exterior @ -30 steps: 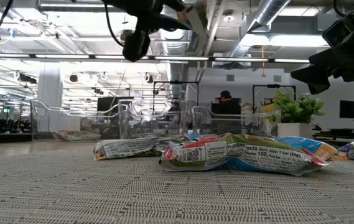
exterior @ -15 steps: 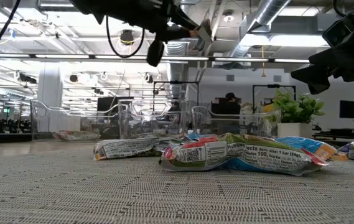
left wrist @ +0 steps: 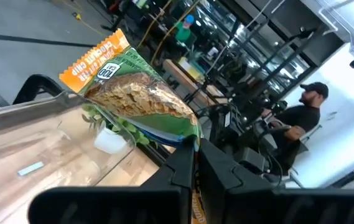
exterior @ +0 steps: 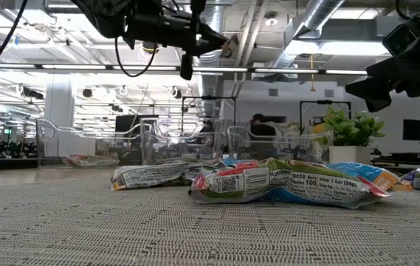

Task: Pick and place Granola Bars by type
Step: Put the left yellow granola bar into the right transparent bin

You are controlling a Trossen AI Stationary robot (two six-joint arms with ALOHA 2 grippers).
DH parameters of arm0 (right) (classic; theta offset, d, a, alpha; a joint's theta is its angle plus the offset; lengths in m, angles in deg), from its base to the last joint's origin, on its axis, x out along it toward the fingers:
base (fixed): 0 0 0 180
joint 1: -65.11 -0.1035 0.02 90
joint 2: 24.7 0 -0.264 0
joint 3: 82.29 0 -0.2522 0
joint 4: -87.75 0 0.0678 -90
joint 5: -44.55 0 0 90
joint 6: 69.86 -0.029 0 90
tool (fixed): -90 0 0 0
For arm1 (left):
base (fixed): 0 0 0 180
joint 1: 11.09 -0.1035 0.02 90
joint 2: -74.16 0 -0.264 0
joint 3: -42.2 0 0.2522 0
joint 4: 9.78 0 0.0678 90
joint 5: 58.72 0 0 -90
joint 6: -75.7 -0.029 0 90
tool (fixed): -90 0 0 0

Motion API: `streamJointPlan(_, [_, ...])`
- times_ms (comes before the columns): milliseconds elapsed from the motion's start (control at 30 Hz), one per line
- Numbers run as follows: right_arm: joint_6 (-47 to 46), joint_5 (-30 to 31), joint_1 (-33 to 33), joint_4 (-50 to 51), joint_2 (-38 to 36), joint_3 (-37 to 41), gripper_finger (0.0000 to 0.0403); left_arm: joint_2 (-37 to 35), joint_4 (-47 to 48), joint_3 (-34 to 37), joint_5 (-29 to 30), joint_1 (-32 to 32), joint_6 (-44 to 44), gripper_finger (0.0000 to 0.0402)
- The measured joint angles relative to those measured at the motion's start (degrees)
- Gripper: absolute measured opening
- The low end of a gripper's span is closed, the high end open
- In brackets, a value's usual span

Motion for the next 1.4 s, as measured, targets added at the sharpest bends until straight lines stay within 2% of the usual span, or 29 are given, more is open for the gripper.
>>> streamJointPlan(133, [0.01,0.0,-0.02,0.0,0.0,-0.01,0.024,0.33,5.77,-2.86,-1.5,-2.09,-3.15,0.0])
streamJointPlan(267, [0.01,0.0,-0.01,0.02,-0.02,0.01,0.024,4.61,14.4,-11.99,-5.05,-4.07,-12.74,0.0])
streamJointPlan(433, [0.0,-0.04,-0.02,0.02,-0.01,0.01,0.024,13.41,25.74,-26.16,-7.89,-5.01,-23.47,0.0])
streamJointPlan(600, [0.0,-0.04,-0.01,0.02,-0.01,0.01,0.024,21.74,37.28,-38.85,-7.06,-4.94,-35.48,0.0])
streamJointPlan(733, [0.01,-0.04,0.0,0.02,-0.02,0.0,0.024,27.38,44.34,-45.71,-2.61,-4.37,-44.27,0.0])
streamJointPlan(967, [0.01,-0.02,-0.01,0.02,-0.02,0.01,0.024,31.17,47.19,-47.94,2.27,-3.61,-50.3,0.0])
streamJointPlan(1100, [0.0,0.0,0.0,0.02,-0.02,0.0,0.024,31.15,47.4,-47.1,7.76,-3.45,-50.19,0.0009])
streamJointPlan(1200, [-0.01,0.0,0.0,0.02,-0.02,0.0,0.024,31.15,47.87,-47.01,10.52,-3.48,-49.18,0.0035])
streamJointPlan(1400, [0.0,0.0,0.0,0.01,-0.02,0.0,0.024,31.15,49.28,-47.01,8.05,-3.36,-49.37,0.0115])
